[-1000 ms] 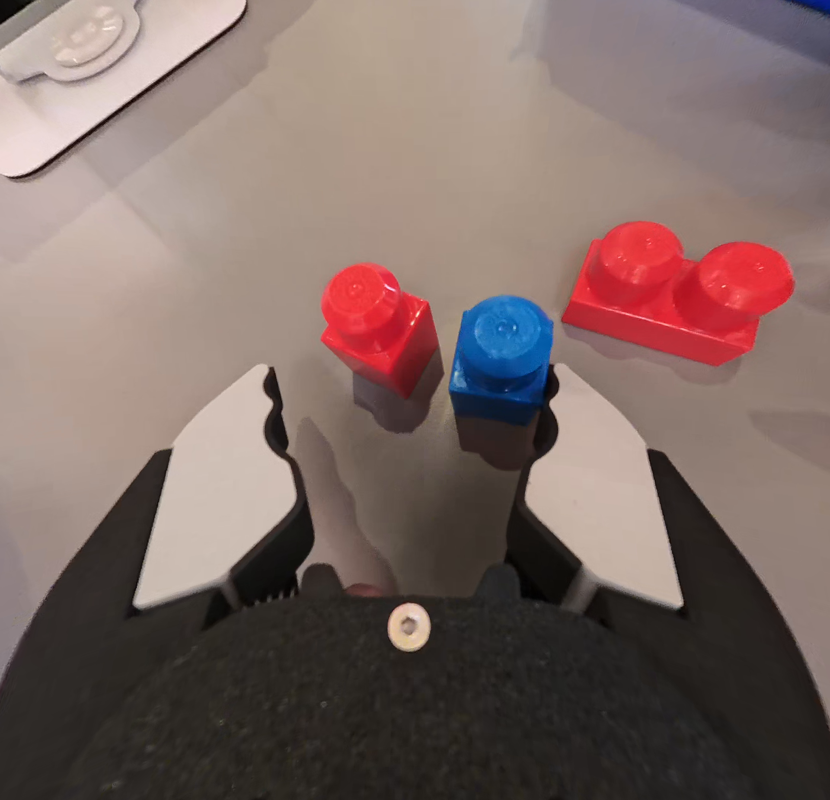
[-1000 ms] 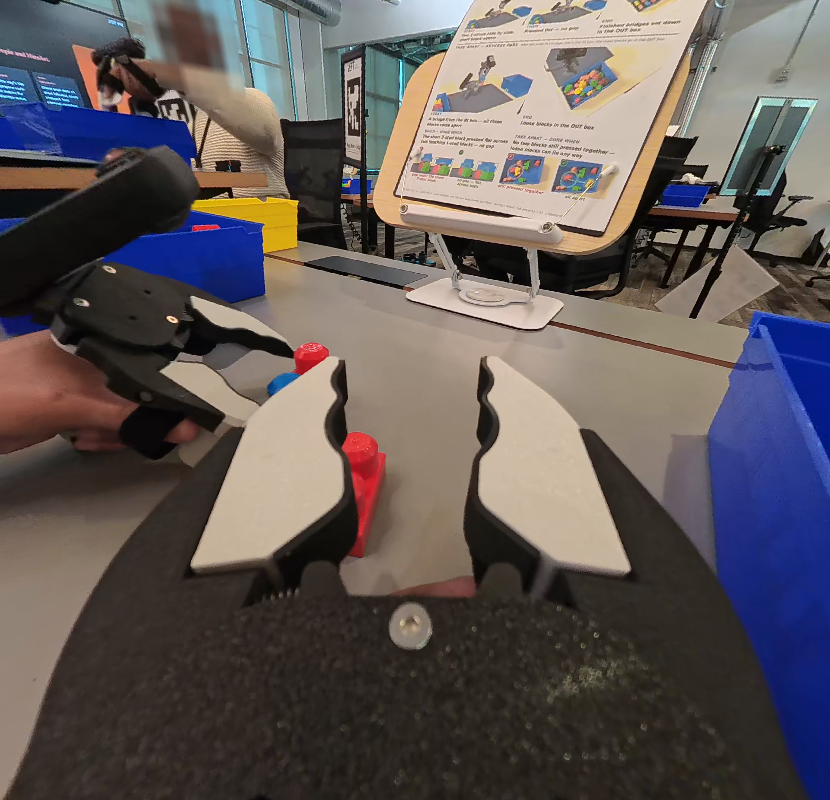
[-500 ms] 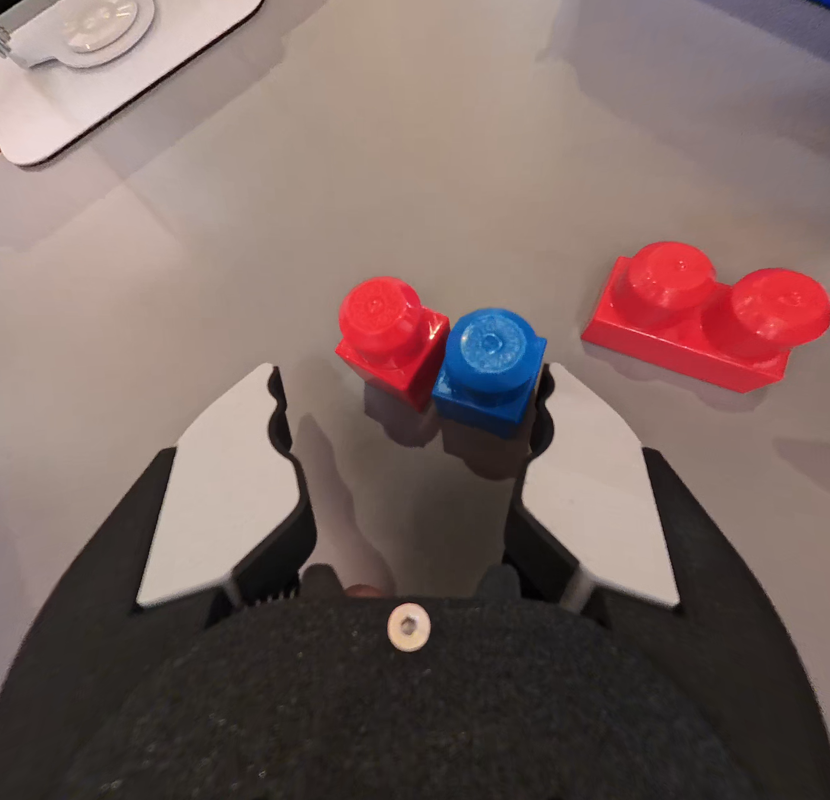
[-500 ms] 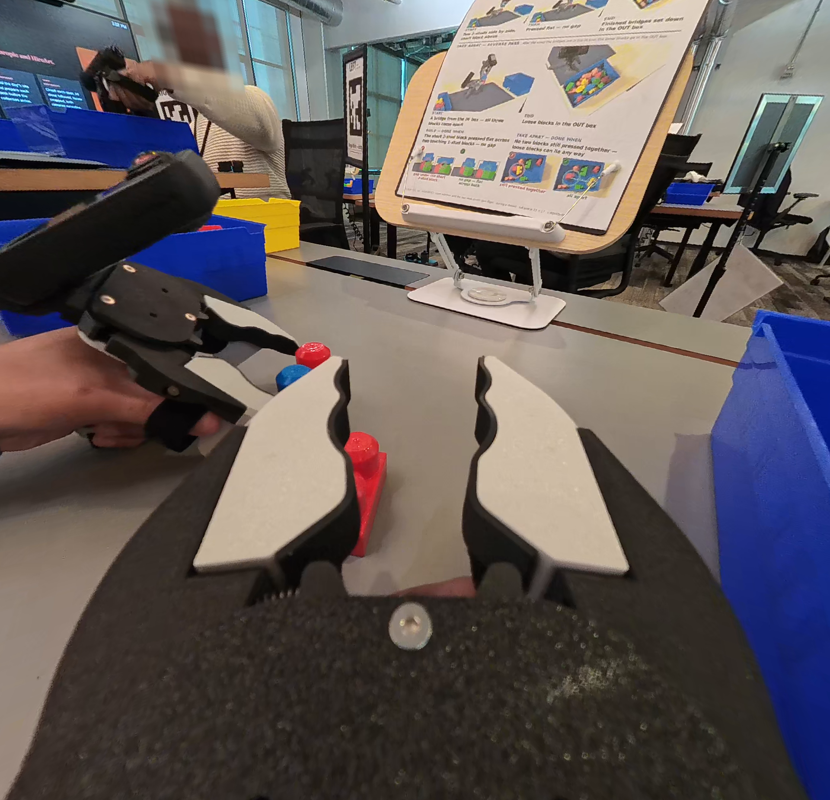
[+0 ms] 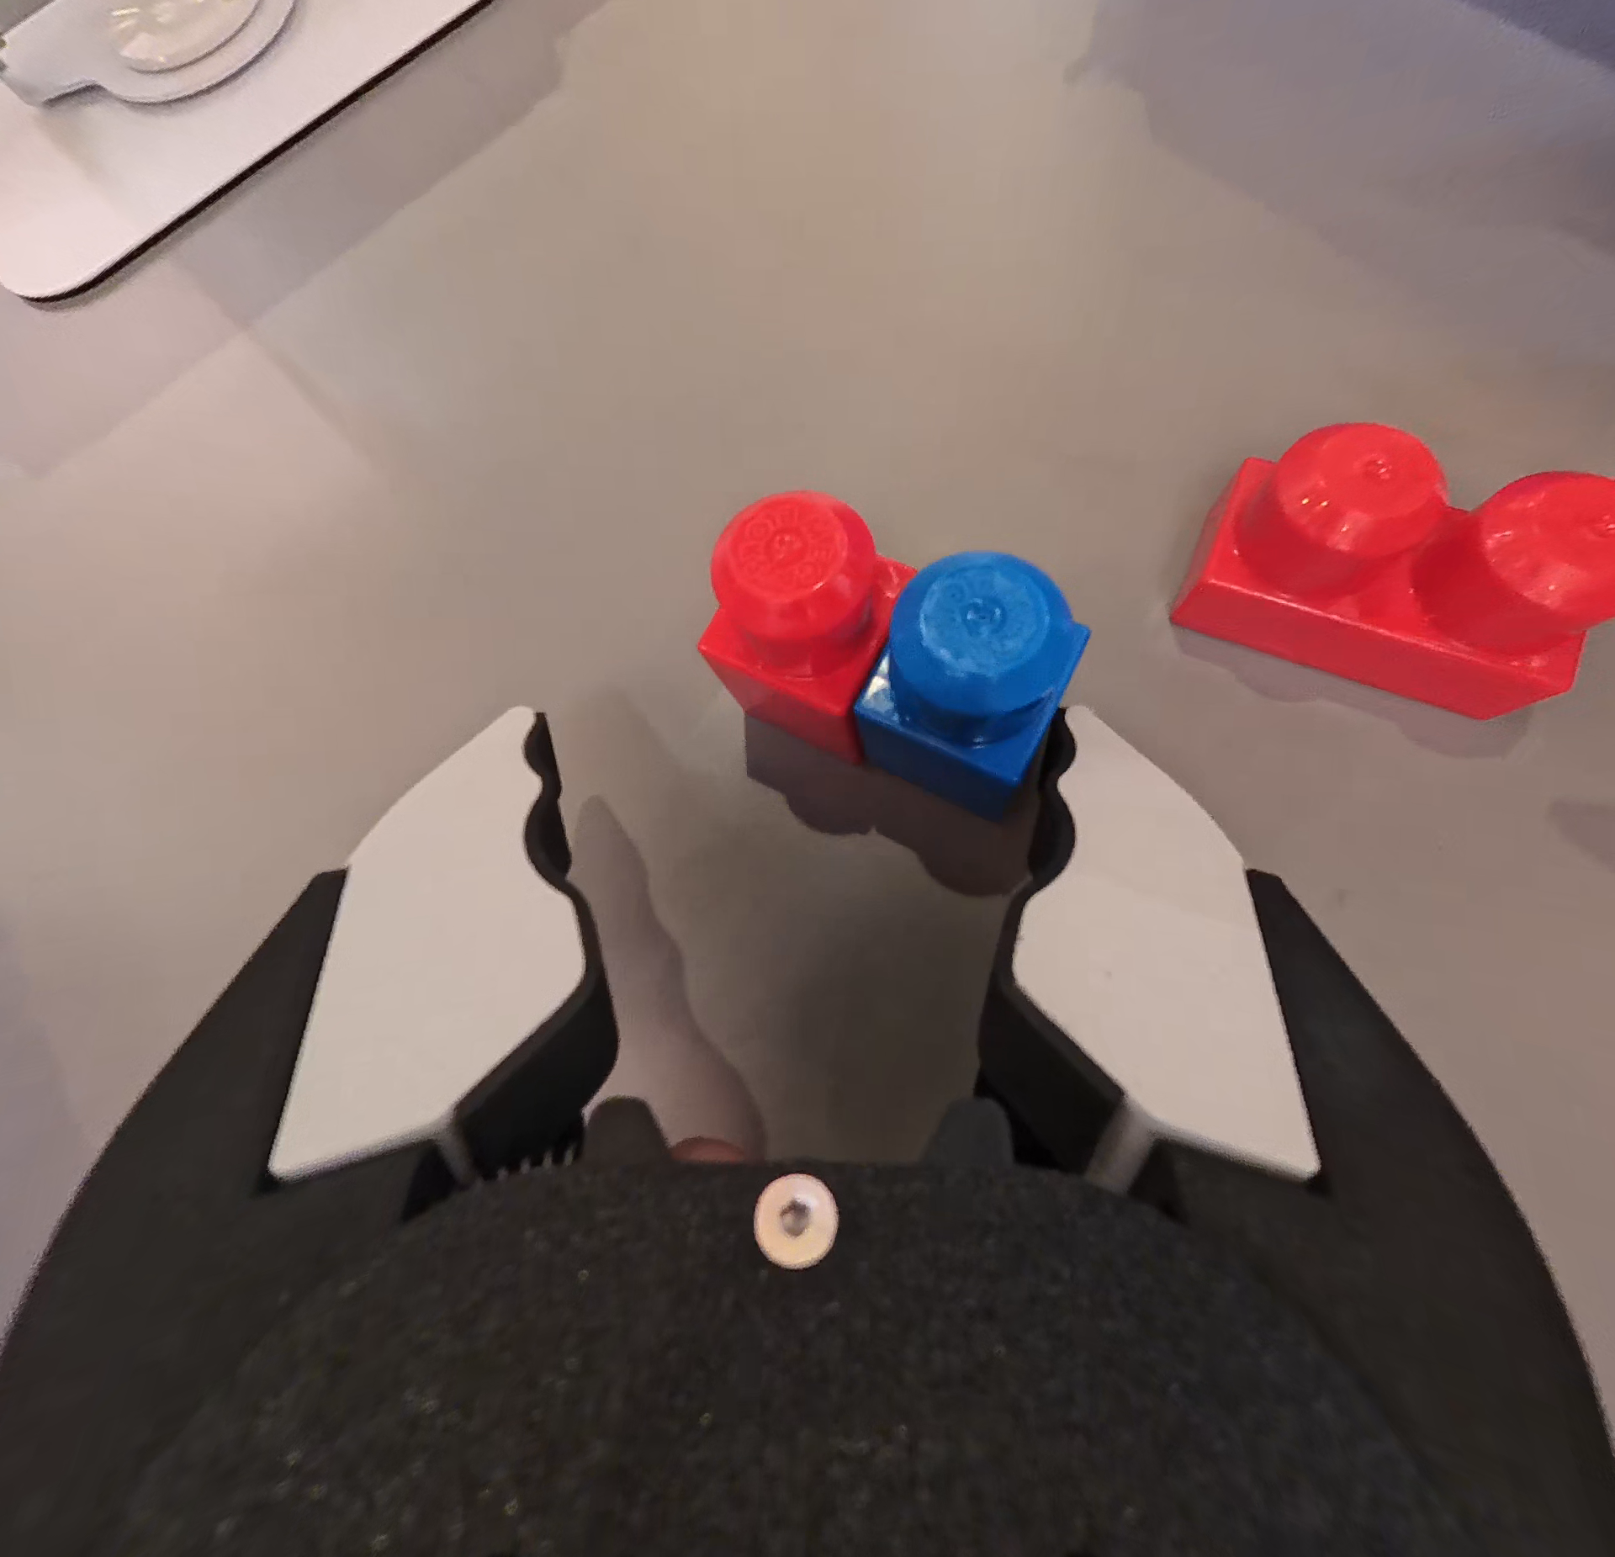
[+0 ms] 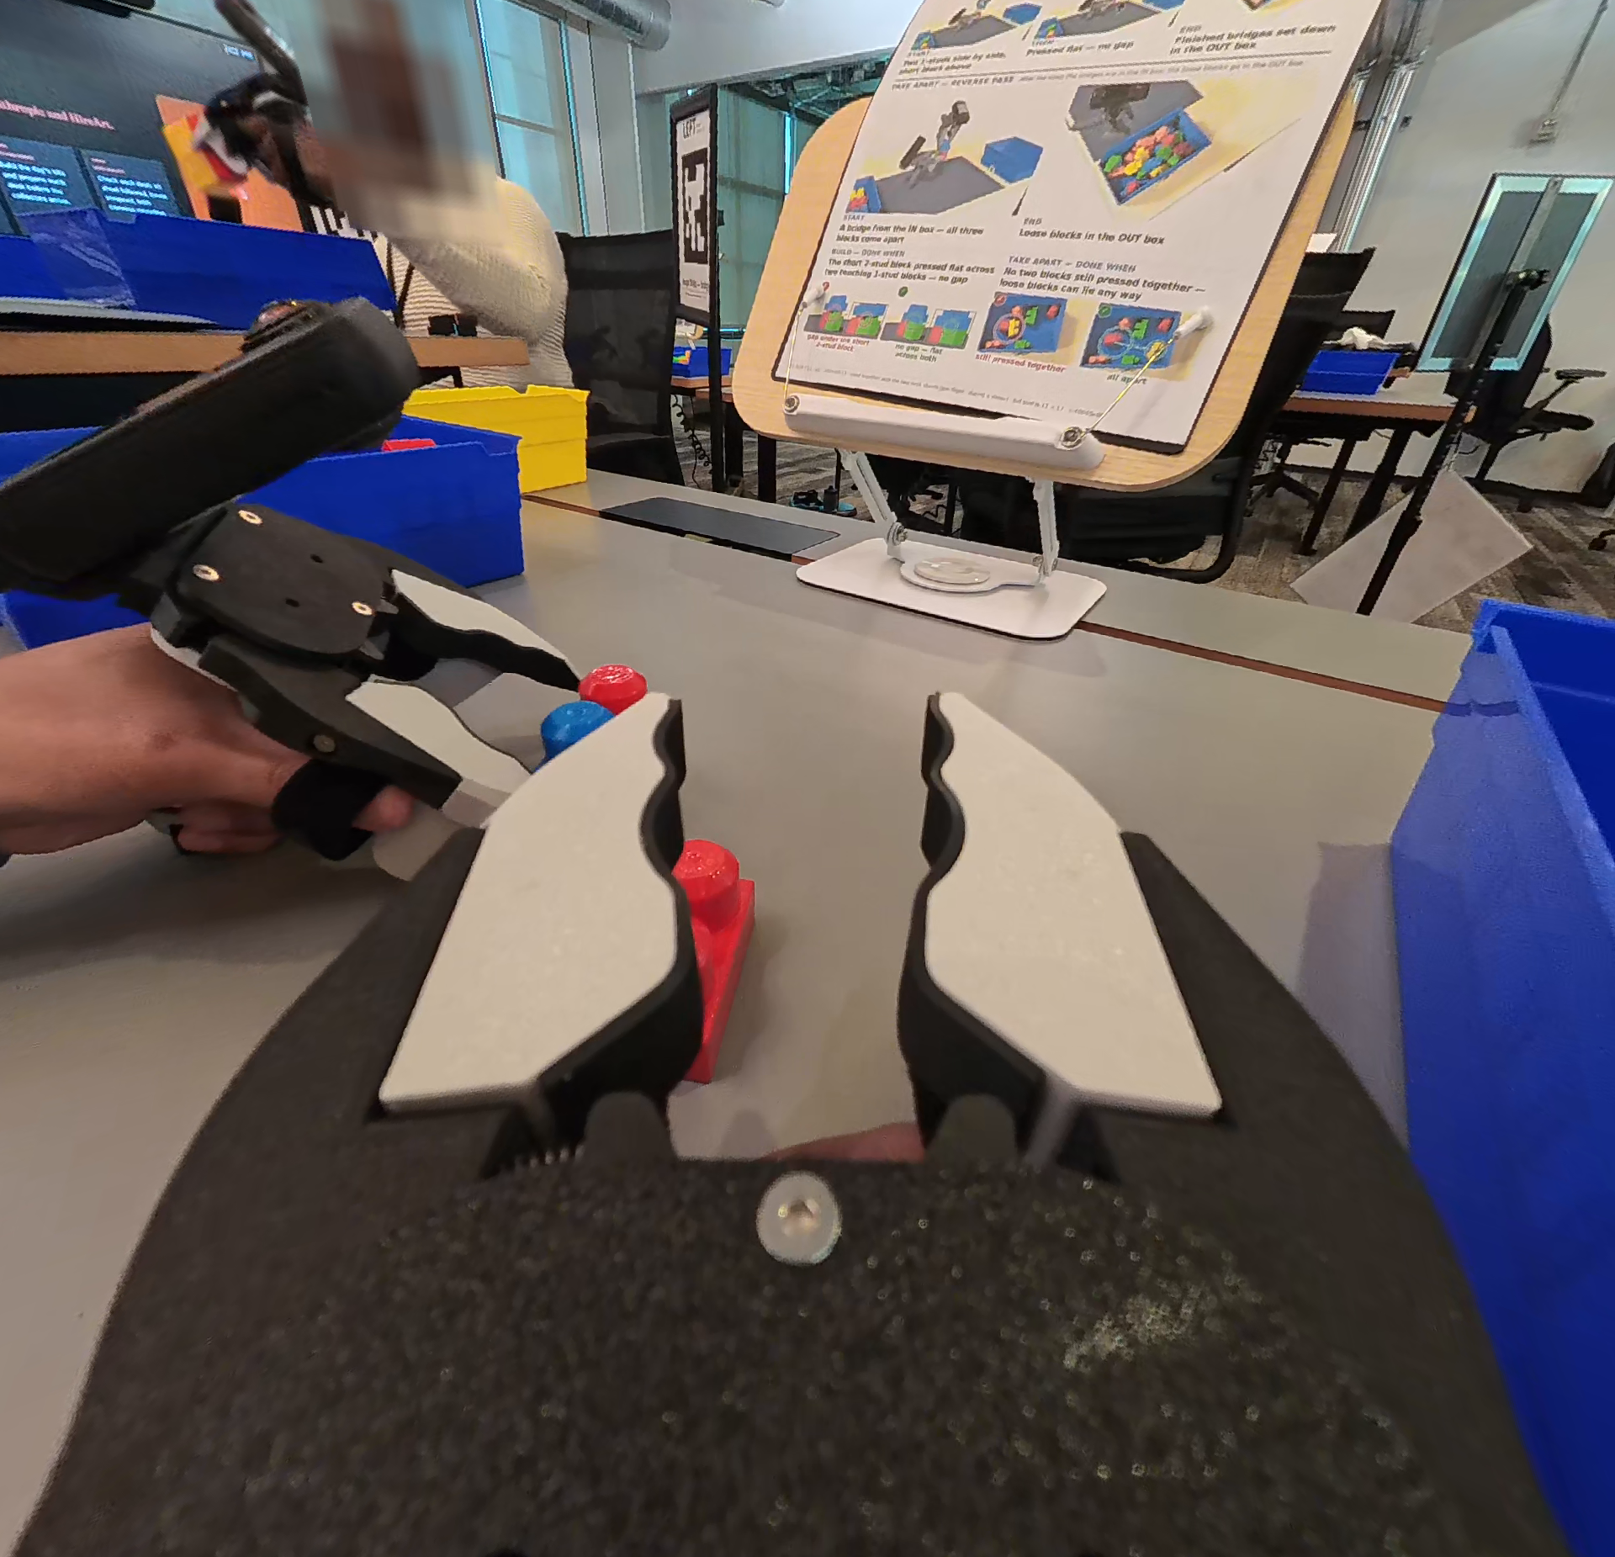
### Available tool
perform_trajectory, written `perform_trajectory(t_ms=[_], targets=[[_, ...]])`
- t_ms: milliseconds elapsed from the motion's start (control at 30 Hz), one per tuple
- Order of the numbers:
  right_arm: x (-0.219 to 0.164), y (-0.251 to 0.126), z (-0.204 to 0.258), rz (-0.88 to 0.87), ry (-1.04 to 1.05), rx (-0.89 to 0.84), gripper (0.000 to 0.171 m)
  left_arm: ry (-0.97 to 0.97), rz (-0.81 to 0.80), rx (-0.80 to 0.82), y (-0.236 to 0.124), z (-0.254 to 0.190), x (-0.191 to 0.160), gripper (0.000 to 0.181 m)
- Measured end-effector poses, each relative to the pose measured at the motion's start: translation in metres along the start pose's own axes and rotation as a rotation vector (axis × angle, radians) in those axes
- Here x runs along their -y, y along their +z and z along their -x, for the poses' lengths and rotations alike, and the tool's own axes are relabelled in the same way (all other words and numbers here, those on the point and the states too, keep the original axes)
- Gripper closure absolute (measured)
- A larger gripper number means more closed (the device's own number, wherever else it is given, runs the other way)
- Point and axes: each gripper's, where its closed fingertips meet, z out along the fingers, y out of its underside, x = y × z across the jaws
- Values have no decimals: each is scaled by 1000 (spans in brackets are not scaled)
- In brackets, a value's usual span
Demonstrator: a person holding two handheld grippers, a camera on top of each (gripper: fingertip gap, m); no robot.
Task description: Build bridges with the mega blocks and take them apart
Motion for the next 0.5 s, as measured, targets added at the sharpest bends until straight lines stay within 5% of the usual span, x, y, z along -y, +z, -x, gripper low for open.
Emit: perform_trajectory(t_ms=[500], targets=[[0,0,0,2,0,4,120,68,-17,-152,-3,-19,1,79]])
